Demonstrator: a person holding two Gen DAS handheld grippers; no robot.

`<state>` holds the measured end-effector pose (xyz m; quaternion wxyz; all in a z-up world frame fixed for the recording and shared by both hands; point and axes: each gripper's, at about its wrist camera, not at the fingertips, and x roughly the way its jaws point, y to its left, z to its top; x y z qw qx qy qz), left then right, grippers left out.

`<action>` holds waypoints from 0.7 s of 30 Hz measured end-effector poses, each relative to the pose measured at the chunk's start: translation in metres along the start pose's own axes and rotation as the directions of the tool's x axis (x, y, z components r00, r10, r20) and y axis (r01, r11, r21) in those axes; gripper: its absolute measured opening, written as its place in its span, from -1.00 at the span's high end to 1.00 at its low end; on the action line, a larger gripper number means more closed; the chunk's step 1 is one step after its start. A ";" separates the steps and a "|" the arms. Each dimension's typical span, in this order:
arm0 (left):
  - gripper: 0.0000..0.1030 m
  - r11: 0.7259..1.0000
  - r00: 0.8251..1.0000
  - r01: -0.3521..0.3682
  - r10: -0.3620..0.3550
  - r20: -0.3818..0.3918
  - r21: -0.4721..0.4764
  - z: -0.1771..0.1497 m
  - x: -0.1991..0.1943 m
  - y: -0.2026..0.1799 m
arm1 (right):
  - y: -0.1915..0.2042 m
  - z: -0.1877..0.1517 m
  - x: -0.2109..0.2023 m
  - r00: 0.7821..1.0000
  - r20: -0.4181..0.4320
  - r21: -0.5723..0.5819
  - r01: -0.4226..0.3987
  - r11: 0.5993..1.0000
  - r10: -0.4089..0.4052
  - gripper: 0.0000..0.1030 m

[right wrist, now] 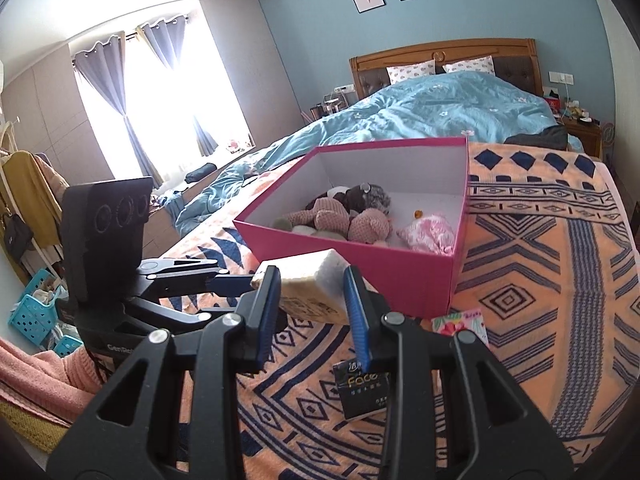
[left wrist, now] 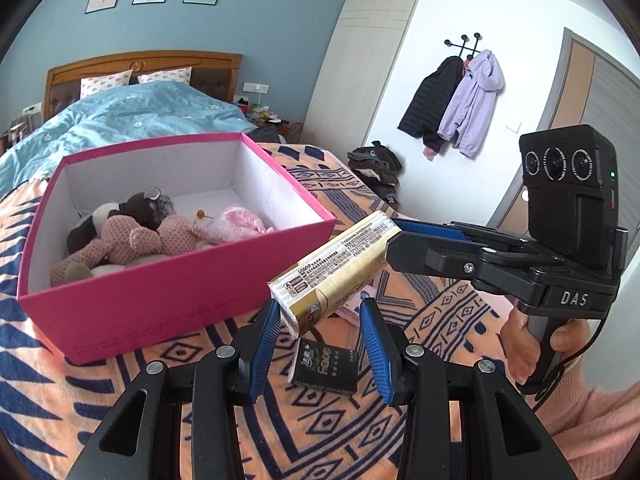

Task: Organize objects
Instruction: 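Lower the gold tissue pack into the pink box and release it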

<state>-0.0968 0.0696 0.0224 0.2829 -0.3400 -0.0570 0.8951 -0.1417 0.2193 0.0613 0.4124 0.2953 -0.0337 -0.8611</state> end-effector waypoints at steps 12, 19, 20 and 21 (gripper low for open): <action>0.20 1.000 1.000 -0.022 0.022 0.022 0.002 0.029 0.004 0.009 | -0.005 0.024 0.002 0.999 0.037 -0.011 -0.010 1.000 0.010 0.31; 0.21 0.998 0.998 -0.058 0.057 0.029 0.009 0.050 0.011 0.018 | -0.016 0.043 0.012 0.999 0.046 -0.001 -0.007 1.000 0.007 0.31; 0.20 0.998 0.997 -0.066 0.065 0.031 0.010 0.053 0.013 0.019 | -0.018 0.046 0.014 0.999 0.044 0.003 -0.009 1.000 0.009 0.31; 0.21 0.997 0.997 -0.073 0.072 0.032 0.011 0.055 0.014 0.021 | -0.021 0.047 0.016 0.999 0.043 0.009 -0.011 1.000 0.011 0.31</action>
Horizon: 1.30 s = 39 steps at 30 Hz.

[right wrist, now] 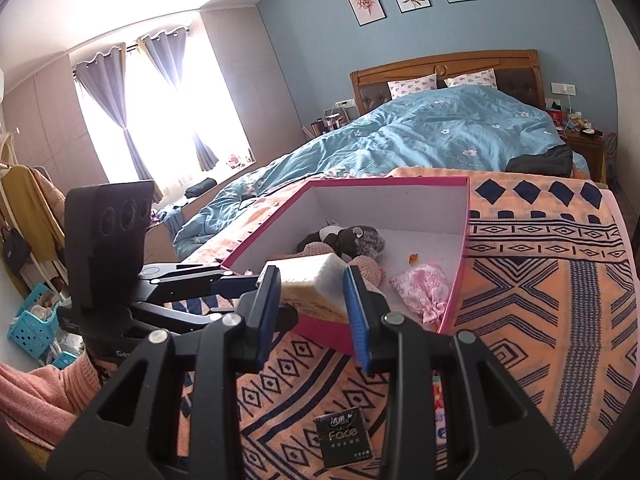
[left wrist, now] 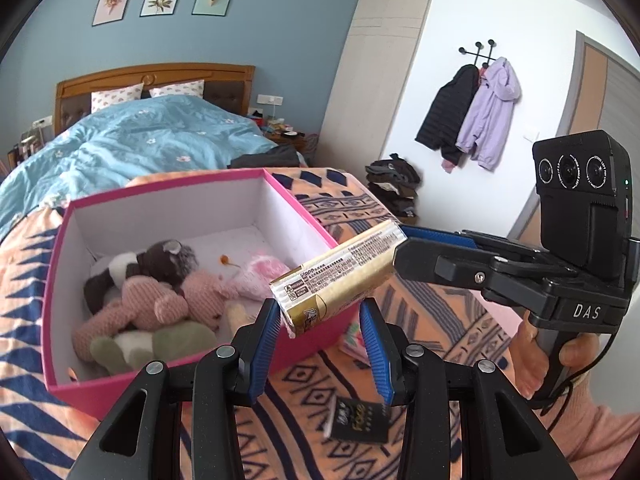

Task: Organize objects
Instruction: 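Lower the gold tissue pack into the pink box and release it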

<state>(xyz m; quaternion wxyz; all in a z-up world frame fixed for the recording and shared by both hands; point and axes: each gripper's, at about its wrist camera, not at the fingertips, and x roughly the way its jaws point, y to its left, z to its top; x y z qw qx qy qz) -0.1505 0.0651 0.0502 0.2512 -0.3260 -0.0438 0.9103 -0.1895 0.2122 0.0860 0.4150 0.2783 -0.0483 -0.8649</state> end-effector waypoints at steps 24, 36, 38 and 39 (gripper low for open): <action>0.20 0.998 0.988 -0.053 0.047 -0.147 -0.040 0.017 0.070 0.031 | -0.054 0.002 0.053 0.993 -0.105 0.121 0.059 0.991 -0.046 0.31; 0.21 0.996 0.980 -0.080 0.071 -0.184 -0.041 0.019 0.084 0.033 | -0.073 -0.003 0.067 0.985 -0.147 0.180 0.119 0.976 -0.093 0.30; 0.20 0.995 0.980 -0.094 0.085 -0.181 -0.040 0.019 0.085 0.034 | -0.072 -0.003 0.066 0.984 -0.143 0.176 0.129 0.976 -0.104 0.30; 0.21 0.995 0.980 -0.096 0.087 -0.180 -0.038 0.018 0.085 0.034 | -0.072 -0.003 0.066 0.985 -0.141 0.174 0.128 0.976 -0.104 0.30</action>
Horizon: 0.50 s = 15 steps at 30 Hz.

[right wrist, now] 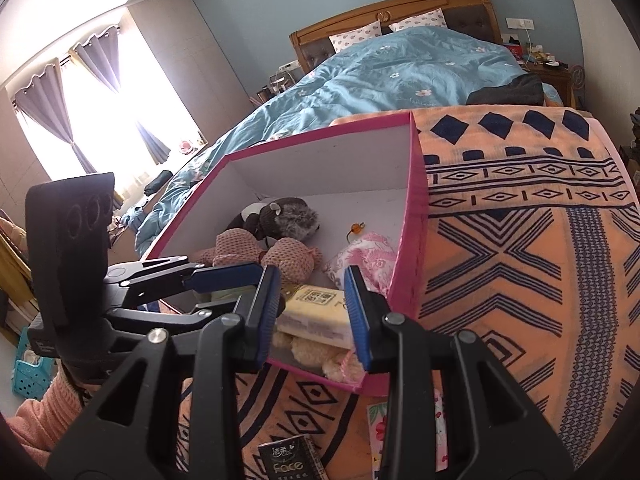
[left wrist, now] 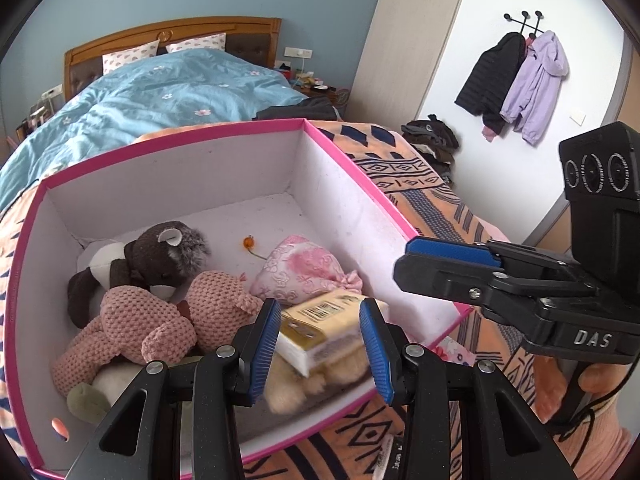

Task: Organize objects
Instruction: 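Lower the gold tissue pack into the pink box and release it, then reach down and grasp the pink floral tissue pack with the right gripper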

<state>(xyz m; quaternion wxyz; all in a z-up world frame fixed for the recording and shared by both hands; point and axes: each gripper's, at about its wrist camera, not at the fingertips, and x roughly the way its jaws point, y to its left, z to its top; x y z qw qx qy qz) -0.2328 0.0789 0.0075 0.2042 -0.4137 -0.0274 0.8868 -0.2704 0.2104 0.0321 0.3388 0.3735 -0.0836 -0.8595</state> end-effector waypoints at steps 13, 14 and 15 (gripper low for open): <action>0.15 0.999 0.989 0.010 -0.016 0.144 0.044 -0.020 -0.044 -0.009 | -0.003 -0.014 -0.034 0.997 0.078 0.012 -0.010 1.000 0.009 0.12; 0.15 0.999 0.988 0.013 -0.021 0.155 0.053 -0.021 -0.048 -0.011 | -0.004 -0.018 -0.038 0.996 0.084 0.016 -0.011 1.000 0.010 0.12; 0.14 0.997 0.984 0.028 -0.041 0.173 0.074 -0.026 -0.056 -0.015 | -0.006 -0.021 -0.042 0.996 0.087 0.019 -0.010 1.000 0.008 0.11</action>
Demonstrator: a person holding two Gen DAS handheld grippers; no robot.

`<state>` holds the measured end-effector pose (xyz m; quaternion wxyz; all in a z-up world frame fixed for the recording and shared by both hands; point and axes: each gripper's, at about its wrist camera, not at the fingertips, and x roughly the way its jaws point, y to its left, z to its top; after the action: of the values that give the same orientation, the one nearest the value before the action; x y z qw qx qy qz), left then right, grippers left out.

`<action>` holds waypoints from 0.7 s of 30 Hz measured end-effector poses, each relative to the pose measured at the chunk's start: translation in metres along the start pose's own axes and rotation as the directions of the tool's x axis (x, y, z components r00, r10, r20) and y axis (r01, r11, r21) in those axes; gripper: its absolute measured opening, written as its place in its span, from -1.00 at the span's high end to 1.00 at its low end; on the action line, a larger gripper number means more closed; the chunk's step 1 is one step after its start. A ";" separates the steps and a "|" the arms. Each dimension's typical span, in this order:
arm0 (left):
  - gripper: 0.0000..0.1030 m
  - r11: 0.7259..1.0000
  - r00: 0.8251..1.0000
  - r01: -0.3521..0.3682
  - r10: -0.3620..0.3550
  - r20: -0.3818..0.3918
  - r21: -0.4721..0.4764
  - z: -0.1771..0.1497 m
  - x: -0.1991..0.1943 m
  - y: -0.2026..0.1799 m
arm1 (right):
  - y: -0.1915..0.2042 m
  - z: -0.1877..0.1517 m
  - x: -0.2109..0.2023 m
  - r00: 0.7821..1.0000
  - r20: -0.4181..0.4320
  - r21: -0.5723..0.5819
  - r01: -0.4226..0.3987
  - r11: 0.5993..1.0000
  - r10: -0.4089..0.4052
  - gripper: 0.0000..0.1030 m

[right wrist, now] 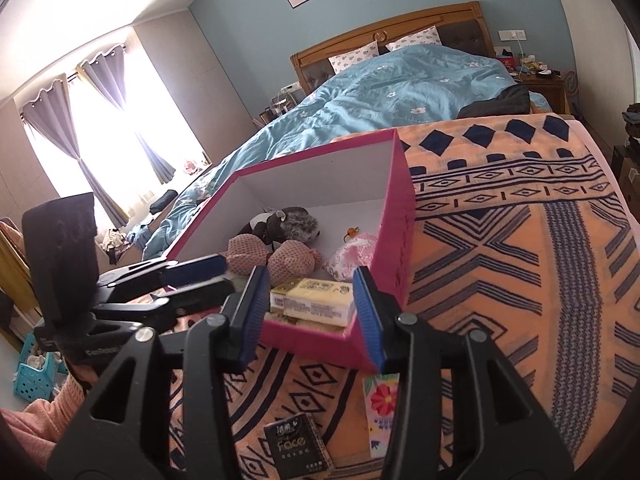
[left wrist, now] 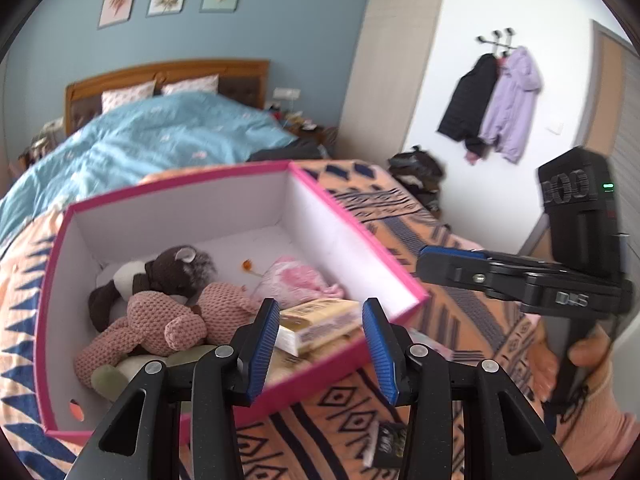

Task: Organize objects
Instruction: 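Reach down and grasp the pink floral tissue pack with the right gripper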

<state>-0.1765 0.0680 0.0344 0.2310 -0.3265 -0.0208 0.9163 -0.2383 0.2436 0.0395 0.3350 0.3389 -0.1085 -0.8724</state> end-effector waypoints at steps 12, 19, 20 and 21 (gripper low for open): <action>0.03 0.973 0.989 0.135 -0.121 -0.083 0.186 -0.058 -0.004 -0.060 | -0.043 -0.062 -0.001 0.977 -0.162 0.048 0.150 0.987 -0.141 -0.12; 0.03 0.969 0.978 0.116 -0.074 -0.195 0.217 -0.081 0.035 -0.078 | -0.053 -0.080 0.014 0.965 -0.218 0.047 0.161 0.986 -0.148 -0.13; 0.03 0.969 0.978 0.111 -0.067 -0.197 0.221 -0.082 0.037 -0.079 | -0.053 -0.080 0.014 0.964 -0.217 0.041 0.165 0.985 -0.153 -0.12; 0.03 0.968 0.978 0.105 -0.059 -0.199 0.227 -0.082 0.040 -0.081 | -0.053 -0.081 0.016 0.963 -0.220 0.035 0.169 0.985 -0.157 -0.12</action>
<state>-0.1207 0.1483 -0.0384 0.3069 -0.3818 0.0973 0.8663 -0.2200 0.2762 -0.0512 0.2629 0.4484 -0.0662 -0.8517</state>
